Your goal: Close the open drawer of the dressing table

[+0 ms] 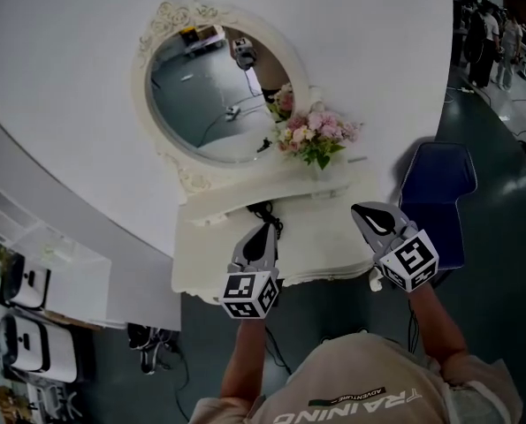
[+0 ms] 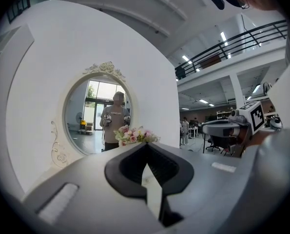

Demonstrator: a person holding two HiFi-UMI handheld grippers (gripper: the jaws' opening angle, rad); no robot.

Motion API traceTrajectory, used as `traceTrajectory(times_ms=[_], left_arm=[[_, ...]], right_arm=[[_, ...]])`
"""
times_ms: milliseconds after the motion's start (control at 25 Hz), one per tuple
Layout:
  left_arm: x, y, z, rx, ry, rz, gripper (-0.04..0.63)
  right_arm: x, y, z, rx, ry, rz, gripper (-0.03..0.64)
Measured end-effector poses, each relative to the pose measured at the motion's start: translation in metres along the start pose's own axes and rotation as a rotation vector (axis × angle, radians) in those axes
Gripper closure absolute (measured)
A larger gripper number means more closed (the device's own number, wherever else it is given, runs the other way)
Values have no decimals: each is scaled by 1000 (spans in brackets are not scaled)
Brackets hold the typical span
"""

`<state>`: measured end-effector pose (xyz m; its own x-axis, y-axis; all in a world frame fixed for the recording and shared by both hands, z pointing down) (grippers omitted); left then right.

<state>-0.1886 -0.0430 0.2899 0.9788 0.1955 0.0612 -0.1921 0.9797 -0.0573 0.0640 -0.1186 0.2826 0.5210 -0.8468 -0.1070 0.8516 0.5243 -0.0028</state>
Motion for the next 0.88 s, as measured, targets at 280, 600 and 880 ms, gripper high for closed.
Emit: traceTrajectory(times_ms=[280,600,880], left_arm=[[7,3,6,-12,7,37,577],[6,14,9,-13,34,30,578],[12,11,8,-11,42,61,578]], right_arm=[[-3,4,6,-5,-26,31,615],[-10,3,14,-4,-24,47,615],[-15,0,14,20,-45,33,615]])
Point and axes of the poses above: the fingertips, and each gripper's own axes: y backward along the fingers, x to its right, z out of its underside, the point moved 8 cm from there along y, backward along the fingers, and after that the axes turned 4 degrees about -y, right-handed, at the moved point
